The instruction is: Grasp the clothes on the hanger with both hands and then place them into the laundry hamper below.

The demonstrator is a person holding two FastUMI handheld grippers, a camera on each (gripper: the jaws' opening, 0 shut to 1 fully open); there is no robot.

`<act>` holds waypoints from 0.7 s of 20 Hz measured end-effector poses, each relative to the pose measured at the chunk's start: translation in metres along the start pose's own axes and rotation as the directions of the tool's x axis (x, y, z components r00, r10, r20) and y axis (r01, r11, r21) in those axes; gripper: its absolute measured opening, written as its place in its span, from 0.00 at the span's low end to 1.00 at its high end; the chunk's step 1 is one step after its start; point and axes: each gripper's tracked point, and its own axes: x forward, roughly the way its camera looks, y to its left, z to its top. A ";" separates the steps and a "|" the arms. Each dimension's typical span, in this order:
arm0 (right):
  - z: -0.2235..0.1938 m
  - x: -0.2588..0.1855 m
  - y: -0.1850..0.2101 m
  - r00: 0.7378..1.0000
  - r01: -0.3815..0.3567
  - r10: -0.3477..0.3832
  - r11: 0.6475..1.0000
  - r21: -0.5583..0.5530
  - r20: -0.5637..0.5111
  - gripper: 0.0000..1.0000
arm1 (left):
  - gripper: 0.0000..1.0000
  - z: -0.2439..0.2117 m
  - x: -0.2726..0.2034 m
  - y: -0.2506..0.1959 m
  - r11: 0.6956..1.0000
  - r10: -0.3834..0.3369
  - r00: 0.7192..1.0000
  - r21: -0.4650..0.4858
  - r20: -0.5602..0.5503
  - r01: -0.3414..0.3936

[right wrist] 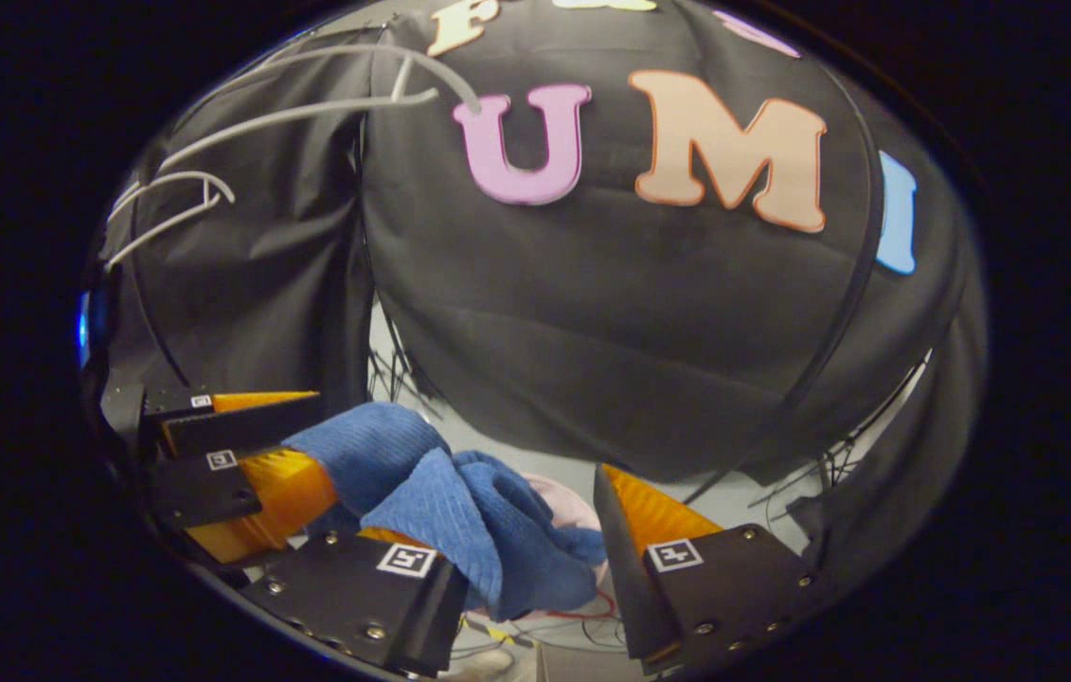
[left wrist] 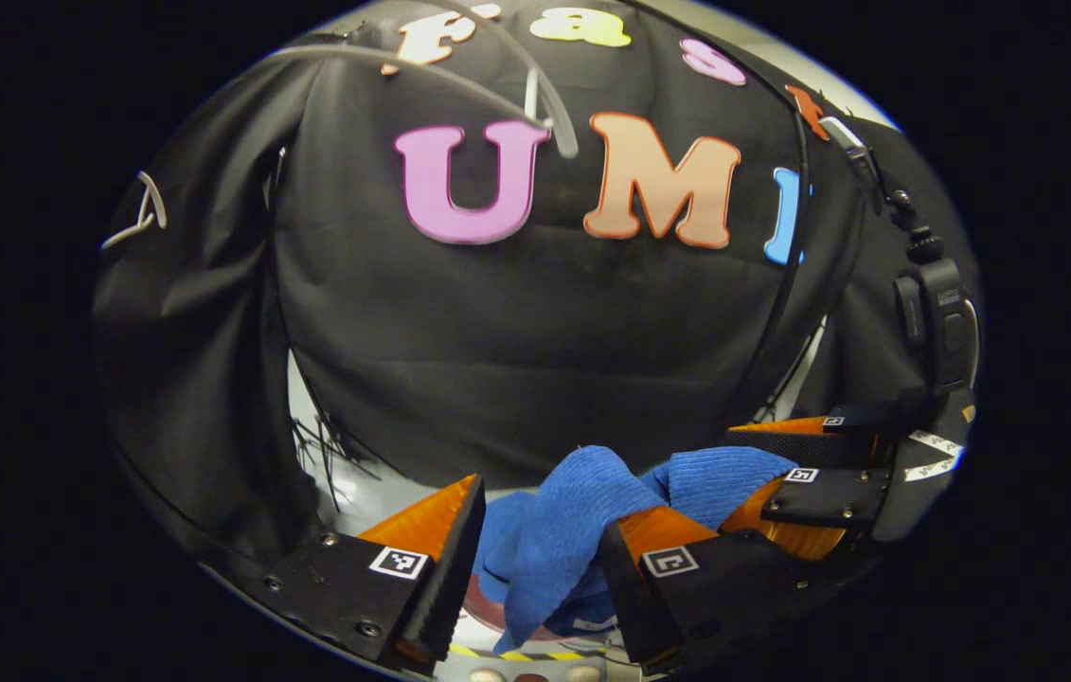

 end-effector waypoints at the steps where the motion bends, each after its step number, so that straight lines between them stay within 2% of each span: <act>1: -0.013 0.005 -0.002 0.998 -0.006 0.005 1.000 -0.010 -0.056 0.67 | 0.68 -0.015 0.003 0.002 1.000 -0.006 0.998 -0.007 -0.060 0.006; 3: -0.037 0.014 0.000 0.988 -0.035 0.032 0.999 -0.017 -0.150 0.67 | 0.67 -0.040 0.007 0.000 0.999 -0.035 0.982 -0.033 -0.184 0.029; 6: -0.050 0.024 -0.005 0.971 -0.042 0.035 0.999 -0.026 -0.235 0.67 | 0.70 -0.047 0.012 0.001 0.999 -0.047 0.966 -0.036 -0.254 0.039; 9: -0.046 0.026 -0.003 0.973 -0.056 0.047 0.998 -0.035 -0.226 0.68 | 0.69 -0.048 0.017 0.010 1.000 -0.017 0.968 0.007 -0.249 0.019; 10: -0.043 0.024 -0.003 0.974 -0.058 0.048 0.998 -0.040 -0.219 0.63 | 0.69 -0.047 0.017 0.012 1.000 -0.013 0.969 0.011 -0.246 0.016; 11: -0.040 0.023 -0.002 0.976 -0.062 0.051 0.997 -0.045 -0.214 0.63 | 0.69 -0.046 0.016 0.014 1.000 -0.008 0.970 0.013 -0.242 0.011; 13: -0.033 0.020 0.001 0.980 -0.067 0.058 0.997 -0.043 -0.191 0.68 | 0.69 -0.044 0.016 0.013 1.000 -0.003 0.973 0.015 -0.231 0.007; 14: -0.028 0.017 0.002 0.984 -0.070 0.063 0.997 -0.036 -0.168 0.63 | 0.70 -0.039 0.013 0.015 1.000 0.008 0.976 0.025 -0.216 -0.003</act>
